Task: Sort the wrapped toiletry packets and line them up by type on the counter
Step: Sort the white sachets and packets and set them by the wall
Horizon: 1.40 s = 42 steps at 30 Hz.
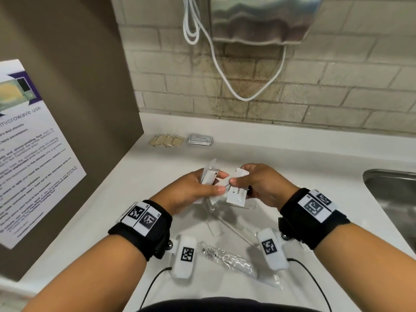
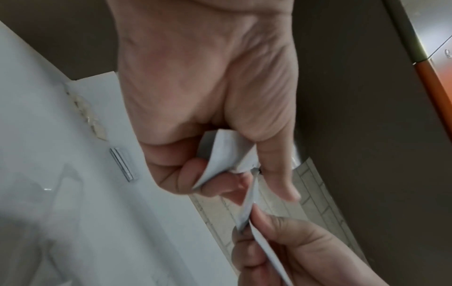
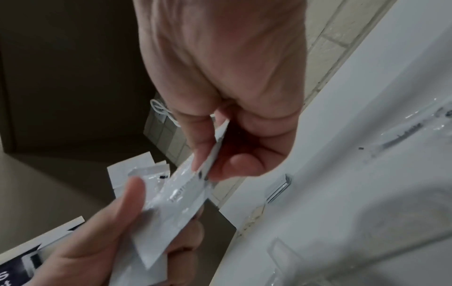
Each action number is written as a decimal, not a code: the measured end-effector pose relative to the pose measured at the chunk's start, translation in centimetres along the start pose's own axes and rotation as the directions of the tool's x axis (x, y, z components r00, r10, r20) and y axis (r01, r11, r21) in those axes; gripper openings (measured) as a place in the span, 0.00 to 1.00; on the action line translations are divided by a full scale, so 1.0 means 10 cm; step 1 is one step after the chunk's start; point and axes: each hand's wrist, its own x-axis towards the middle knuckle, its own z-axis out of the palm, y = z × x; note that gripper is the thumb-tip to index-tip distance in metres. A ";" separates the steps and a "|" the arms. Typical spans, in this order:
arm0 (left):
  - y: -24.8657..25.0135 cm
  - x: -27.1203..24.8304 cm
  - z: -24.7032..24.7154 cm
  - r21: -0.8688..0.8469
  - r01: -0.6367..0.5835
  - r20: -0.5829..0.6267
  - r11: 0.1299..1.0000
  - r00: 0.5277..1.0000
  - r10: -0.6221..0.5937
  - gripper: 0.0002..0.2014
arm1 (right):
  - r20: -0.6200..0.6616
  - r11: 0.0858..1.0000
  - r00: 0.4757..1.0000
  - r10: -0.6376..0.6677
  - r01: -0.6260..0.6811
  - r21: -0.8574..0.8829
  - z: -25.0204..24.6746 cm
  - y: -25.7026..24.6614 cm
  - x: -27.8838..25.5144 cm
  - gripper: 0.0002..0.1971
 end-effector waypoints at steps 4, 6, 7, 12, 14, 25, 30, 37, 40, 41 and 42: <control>-0.07 0.00 0.01 0.009 -0.004 -0.161 1.000 0.987 0.005 0.12 | -0.048 1.000 0.999 -0.001 0.002 0.021 -0.02 0.04 0.03 0.09; -0.05 0.01 -0.02 0.086 -0.002 -0.288 0.996 0.957 0.027 0.05 | -0.091 0.997 0.995 -0.044 0.038 -0.063 -0.06 0.03 0.02 0.11; -0.04 0.01 -0.05 0.123 0.001 -0.302 0.992 0.953 0.036 0.05 | -0.097 0.994 0.993 -0.074 0.066 -0.085 -0.08 0.02 0.02 0.13; 0.01 0.02 -0.10 0.166 0.055 -0.209 0.985 0.978 -0.020 0.04 | 0.026 0.984 0.989 -0.148 0.149 -0.102 -0.11 -0.08 -0.03 0.13; 0.04 0.04 -0.04 0.097 0.031 -0.161 0.995 0.987 -0.015 0.04 | 0.080 0.977 0.986 -0.145 0.155 -0.147 -0.04 -0.09 -0.04 0.11; -0.02 0.07 0.01 -0.396 0.061 -0.256 0.916 0.951 -0.174 0.05 | -0.034 0.994 0.995 -0.094 0.092 -0.068 0.06 0.07 0.03 0.05; -0.04 0.05 0.06 -0.368 -0.027 -0.282 0.929 0.956 -0.084 0.09 | 0.032 0.989 0.996 -0.085 0.080 0.125 0.04 0.05 0.08 0.16; -0.03 0.10 0.19 -0.305 -0.067 -0.361 0.950 0.931 -0.050 0.14 | -0.048 0.983 0.986 -0.160 0.155 -0.099 0.25 0.05 0.05 0.07; -0.02 0.10 0.11 -0.297 -0.011 -0.436 0.955 0.891 -0.126 0.19 | -0.114 0.590 0.747 -0.655 0.411 -0.695 0.18 0.07 0.08 0.02; -0.02 0.08 0.07 -0.329 0.015 -0.412 0.944 0.897 -0.158 0.21 | 0.031 0.304 0.608 -0.794 0.441 -0.845 0.12 0.09 0.08 0.01; -0.01 0.06 0.04 -0.366 0.047 -0.369 0.929 0.910 -0.191 0.21 | 0.204 0.023 0.485 -0.851 0.422 -0.906 0.07 0.13 0.09 0.02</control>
